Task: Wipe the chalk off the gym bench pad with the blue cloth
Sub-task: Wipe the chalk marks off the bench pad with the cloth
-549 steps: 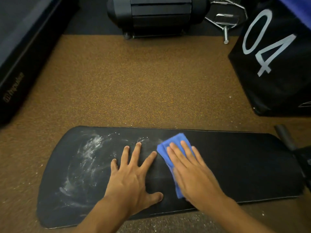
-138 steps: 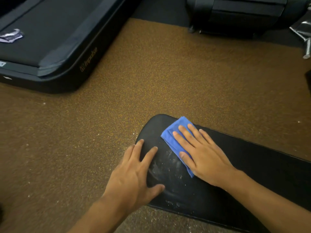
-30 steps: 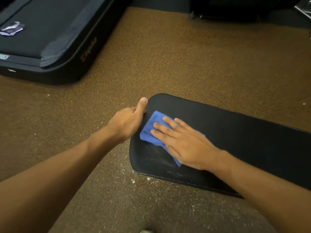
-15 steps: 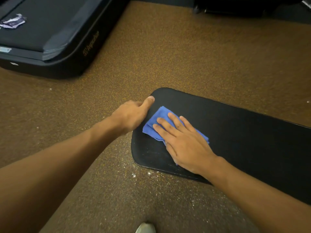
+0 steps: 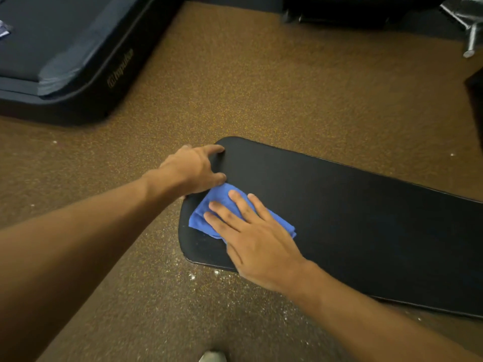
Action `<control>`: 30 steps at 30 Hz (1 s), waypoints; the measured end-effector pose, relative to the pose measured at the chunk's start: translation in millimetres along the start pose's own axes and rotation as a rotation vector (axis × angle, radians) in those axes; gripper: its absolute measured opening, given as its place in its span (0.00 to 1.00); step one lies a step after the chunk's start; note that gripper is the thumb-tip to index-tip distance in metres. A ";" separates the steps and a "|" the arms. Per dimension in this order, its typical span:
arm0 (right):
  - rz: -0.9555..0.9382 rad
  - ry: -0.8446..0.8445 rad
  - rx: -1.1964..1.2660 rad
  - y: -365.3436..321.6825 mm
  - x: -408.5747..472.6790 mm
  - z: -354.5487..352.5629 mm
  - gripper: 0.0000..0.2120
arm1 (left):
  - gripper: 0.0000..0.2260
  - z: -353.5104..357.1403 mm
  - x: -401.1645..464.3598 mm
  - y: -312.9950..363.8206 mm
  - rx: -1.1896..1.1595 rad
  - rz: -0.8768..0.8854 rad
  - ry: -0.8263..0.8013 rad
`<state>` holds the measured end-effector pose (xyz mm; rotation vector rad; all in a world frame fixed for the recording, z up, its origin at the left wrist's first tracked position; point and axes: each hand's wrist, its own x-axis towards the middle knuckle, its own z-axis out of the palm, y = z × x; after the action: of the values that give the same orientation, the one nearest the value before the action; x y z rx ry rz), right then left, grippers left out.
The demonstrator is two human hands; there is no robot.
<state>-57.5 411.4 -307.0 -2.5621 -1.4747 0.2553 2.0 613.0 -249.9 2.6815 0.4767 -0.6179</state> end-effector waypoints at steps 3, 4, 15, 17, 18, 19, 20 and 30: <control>-0.119 -0.024 -0.005 -2.0 -17.1 0.9 0.30 | 0.34 -0.8 6.4 9.0 0.047 -0.050 -0.004; -0.158 -0.042 -0.003 2.6 -25.9 -0.3 0.30 | 0.35 -0.9 8.0 12.8 0.060 -0.056 -0.006; -0.120 0.011 0.006 -17.4 8.0 4.2 0.29 | 0.39 -1.0 6.4 24.0 0.133 -0.055 -0.027; -0.185 -0.021 0.014 -17.1 -5.2 3.8 0.29 | 0.39 -1.2 6.3 23.8 0.131 -0.068 -0.029; -0.215 -0.041 0.020 -11.0 -15.1 1.3 0.29 | 0.39 -1.5 5.7 23.5 0.130 -0.076 -0.029; -0.239 -0.063 0.019 -1.8 -24.2 -2.1 0.29 | 0.39 -1.9 5.6 23.5 0.136 -0.079 -0.026; -0.250 -0.076 0.008 8.1 -30.2 -4.7 0.29 | 0.39 -1.6 6.1 23.2 0.146 -0.080 -0.023; -0.227 -0.010 -0.017 -3.9 8.3 1.5 0.29 | 0.41 2.8 14.5 15.0 0.138 -0.061 -0.017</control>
<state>-57.1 420.6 -308.0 -2.3803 -1.7595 0.2249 19.2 602.2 -255.3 2.7977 0.5313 -0.7154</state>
